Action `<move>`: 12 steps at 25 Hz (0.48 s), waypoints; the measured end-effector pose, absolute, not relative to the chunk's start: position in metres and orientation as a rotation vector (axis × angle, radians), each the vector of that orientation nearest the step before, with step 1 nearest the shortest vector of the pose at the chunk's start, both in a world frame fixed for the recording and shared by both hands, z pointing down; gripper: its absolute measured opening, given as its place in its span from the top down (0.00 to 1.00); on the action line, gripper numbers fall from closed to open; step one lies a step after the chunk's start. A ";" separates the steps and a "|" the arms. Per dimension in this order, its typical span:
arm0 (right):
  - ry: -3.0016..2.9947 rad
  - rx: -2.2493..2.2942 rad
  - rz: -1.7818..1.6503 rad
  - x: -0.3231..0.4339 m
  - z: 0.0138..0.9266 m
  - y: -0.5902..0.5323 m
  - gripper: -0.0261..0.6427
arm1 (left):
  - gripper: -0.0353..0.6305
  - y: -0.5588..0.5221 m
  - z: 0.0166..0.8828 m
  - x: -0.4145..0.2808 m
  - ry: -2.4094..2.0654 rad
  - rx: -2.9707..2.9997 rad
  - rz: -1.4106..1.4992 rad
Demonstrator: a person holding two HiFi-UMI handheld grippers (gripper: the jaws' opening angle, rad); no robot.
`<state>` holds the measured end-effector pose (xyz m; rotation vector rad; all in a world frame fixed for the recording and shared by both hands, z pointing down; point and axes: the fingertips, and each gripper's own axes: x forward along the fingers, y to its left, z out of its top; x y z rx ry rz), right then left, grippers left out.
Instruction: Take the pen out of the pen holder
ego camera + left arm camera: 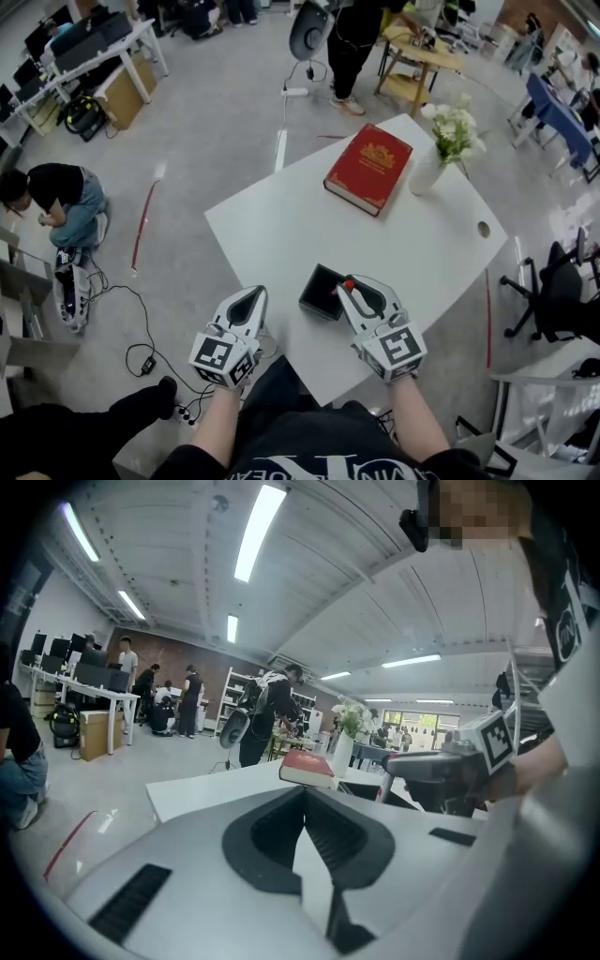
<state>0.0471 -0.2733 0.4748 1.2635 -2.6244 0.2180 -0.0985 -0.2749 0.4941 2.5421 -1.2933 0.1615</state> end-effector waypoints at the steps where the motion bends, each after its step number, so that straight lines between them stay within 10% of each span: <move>1: -2.633 1.268 0.221 0.047 0.471 -0.273 0.84 | 0.94 -0.275 0.492 -0.098 -1.294 2.544 0.155; 12: -2.719 1.318 0.235 0.055 0.434 -0.274 0.84 | 0.94 -0.278 0.467 -0.094 -1.316 2.585 0.111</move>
